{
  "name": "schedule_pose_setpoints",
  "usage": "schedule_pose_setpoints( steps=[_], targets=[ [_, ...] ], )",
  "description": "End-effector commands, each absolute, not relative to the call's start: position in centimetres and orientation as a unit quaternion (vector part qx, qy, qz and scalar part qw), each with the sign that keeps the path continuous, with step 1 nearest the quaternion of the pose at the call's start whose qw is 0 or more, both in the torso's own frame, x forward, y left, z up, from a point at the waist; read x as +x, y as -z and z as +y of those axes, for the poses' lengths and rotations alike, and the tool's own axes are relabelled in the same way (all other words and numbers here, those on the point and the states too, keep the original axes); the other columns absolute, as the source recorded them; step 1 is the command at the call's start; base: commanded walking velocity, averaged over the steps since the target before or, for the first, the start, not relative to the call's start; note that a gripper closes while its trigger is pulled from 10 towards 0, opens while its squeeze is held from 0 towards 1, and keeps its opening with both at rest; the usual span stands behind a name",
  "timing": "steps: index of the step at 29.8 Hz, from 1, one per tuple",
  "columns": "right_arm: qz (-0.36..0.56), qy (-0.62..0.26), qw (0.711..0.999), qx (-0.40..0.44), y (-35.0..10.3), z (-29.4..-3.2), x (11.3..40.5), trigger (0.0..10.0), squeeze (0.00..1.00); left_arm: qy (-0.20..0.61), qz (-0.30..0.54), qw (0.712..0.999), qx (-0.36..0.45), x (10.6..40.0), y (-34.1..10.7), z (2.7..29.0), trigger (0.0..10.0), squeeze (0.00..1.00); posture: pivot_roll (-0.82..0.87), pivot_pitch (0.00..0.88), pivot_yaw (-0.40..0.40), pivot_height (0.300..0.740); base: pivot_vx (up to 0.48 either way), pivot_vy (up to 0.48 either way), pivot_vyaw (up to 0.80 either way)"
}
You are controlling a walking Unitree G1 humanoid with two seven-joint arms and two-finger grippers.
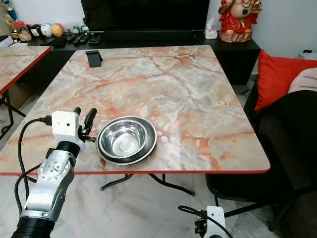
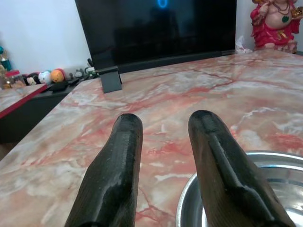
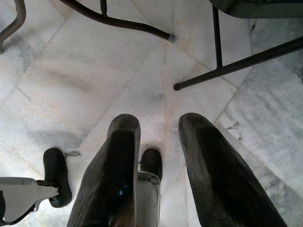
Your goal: Setting the table
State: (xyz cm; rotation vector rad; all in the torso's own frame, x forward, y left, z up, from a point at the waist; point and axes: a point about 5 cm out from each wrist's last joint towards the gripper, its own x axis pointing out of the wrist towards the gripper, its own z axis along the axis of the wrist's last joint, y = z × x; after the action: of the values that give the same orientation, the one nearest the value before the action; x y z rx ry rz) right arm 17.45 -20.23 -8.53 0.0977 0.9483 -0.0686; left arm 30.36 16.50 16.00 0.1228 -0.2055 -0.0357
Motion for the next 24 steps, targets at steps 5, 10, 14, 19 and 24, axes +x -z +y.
schedule_pose_setpoints(
  steps=[5, 10, 14, 19, 24],
  targets=[
    [0.458, 0.029, 0.887, 0.046, 8.61, -20.08, 17.32, 10.0, 0.00, 0.013, -0.117, 0.991, 0.060, 30.47, -16.49, 16.58, 10.0, 0.00, -0.05, 0.000, 0.043, 0.740, 0.000, 0.205, 0.00],
    [0.458, 0.029, 0.887, 0.047, 8.61, -20.07, 17.30, 10.0, 0.00, 0.014, -0.119, 0.991, 0.056, 30.52, -16.55, 16.34, 10.0, 0.00, -0.05, 0.000, 0.044, 0.740, 0.000, 0.278, 0.00],
    [0.457, 0.029, 0.888, 0.047, 8.61, -20.06, 17.32, 10.0, 0.00, 0.015, -0.120, 0.991, 0.055, 30.54, -16.61, 16.28, 10.0, 0.00, -0.05, 0.000, 0.043, 0.740, 0.000, 0.293, 0.00],
    [0.456, 0.030, 0.888, 0.048, 8.58, -20.06, 17.37, 10.0, 0.00, 0.012, -0.121, 0.991, 0.054, 30.52, -16.66, 16.32, 10.0, 0.00, -0.05, 0.000, 0.042, 0.740, 0.000, 0.319, 0.00],
    [0.454, 0.030, 0.889, 0.050, 8.54, -20.06, 17.46, 10.0, 0.00, 0.008, -0.124, 0.991, 0.054, 30.54, -16.76, 16.43, 10.0, 0.00, -0.05, 0.000, 0.041, 0.740, 0.000, 0.323, 0.00]
  ],
)
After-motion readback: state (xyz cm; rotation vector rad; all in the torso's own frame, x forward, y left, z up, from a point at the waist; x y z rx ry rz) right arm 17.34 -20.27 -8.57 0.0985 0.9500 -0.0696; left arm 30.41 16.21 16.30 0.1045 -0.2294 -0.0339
